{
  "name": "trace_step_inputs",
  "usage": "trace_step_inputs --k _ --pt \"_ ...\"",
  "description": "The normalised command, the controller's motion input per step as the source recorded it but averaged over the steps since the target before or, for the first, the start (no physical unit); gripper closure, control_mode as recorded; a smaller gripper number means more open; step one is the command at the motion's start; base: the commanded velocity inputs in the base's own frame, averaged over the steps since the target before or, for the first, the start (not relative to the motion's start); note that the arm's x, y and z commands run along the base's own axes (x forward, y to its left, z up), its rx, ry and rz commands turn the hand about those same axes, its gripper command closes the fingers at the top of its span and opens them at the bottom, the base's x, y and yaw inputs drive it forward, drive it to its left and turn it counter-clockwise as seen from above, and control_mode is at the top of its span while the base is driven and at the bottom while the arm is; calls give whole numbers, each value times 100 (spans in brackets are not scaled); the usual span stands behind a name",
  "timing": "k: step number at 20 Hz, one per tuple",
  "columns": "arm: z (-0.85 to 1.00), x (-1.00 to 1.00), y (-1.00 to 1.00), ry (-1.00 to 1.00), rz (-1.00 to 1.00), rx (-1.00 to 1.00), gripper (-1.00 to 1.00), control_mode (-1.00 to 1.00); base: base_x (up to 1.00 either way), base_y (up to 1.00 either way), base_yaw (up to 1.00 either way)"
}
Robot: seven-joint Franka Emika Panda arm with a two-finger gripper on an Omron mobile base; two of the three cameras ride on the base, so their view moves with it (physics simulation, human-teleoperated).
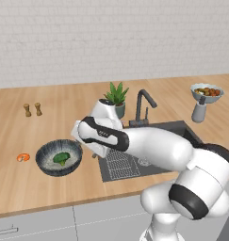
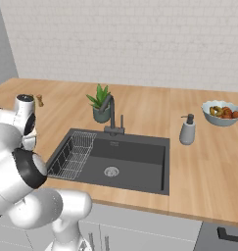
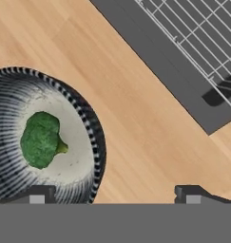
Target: Pick the broccoli from the sink and place it in the bowl. Then pick the bowl and place it in the microwave. Then close the microwave door and press the start button.
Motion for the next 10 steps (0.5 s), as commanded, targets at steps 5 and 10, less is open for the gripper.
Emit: trace_step_inputs --k 5,10 --pt "-6 42 10 18 3 -16 -100 -100 0 0 0" --pt "-22 30 0 0 2 -1 -100 -100 0 0 0"
